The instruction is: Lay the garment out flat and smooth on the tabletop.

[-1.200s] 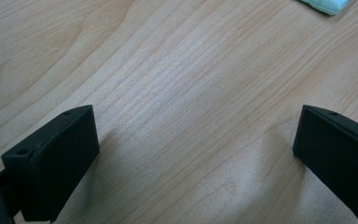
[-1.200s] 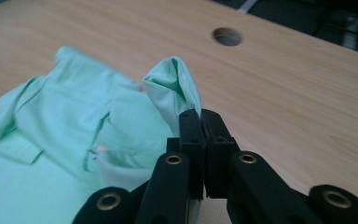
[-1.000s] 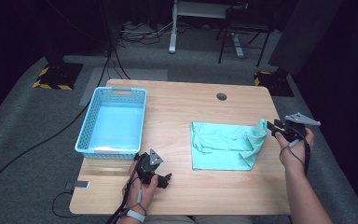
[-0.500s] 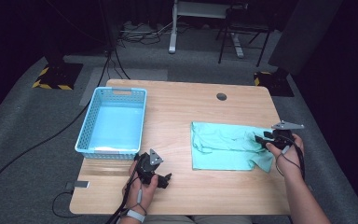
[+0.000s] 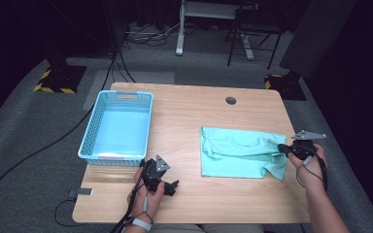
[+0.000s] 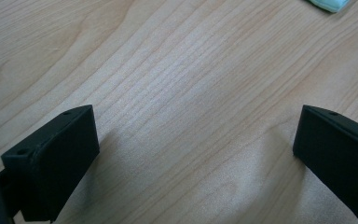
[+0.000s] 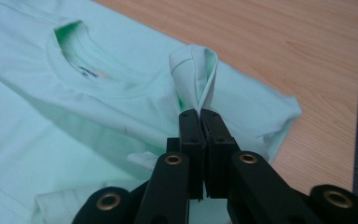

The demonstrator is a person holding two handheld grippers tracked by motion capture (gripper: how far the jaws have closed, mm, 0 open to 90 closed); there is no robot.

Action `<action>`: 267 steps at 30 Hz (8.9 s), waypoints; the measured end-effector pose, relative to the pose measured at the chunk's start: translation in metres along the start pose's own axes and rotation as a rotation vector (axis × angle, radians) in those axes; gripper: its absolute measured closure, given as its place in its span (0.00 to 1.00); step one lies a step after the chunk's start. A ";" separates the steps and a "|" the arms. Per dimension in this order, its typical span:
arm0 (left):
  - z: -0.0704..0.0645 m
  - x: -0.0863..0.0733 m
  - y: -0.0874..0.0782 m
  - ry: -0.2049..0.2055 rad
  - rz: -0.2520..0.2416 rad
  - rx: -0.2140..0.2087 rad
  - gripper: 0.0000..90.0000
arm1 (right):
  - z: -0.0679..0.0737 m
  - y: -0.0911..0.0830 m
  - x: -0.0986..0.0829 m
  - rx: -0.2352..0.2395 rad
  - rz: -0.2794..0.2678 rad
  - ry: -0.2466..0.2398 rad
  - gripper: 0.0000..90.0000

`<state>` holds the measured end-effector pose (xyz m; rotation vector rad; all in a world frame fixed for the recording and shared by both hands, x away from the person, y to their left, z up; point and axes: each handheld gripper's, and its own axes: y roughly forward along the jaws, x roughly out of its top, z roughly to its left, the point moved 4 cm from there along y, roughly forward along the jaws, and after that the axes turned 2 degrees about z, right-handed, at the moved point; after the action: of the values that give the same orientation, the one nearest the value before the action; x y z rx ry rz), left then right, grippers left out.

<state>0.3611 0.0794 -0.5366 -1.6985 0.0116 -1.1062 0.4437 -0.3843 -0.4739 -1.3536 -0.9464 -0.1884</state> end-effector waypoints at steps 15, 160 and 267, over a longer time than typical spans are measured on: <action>0.000 0.001 0.001 0.003 0.001 0.001 0.00 | -0.004 -0.017 -0.070 0.019 0.077 0.088 0.49; -0.046 0.112 0.078 0.053 0.050 -0.054 0.47 | 0.030 0.036 -0.019 0.108 -0.007 -0.102 0.43; -0.071 0.101 0.013 0.130 -0.080 -0.081 0.37 | 0.048 -0.011 -0.092 0.179 -0.086 -0.065 0.35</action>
<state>0.3776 -0.0297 -0.4796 -1.7083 0.0725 -1.2896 0.3565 -0.3815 -0.5312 -1.1611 -1.0521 -0.1223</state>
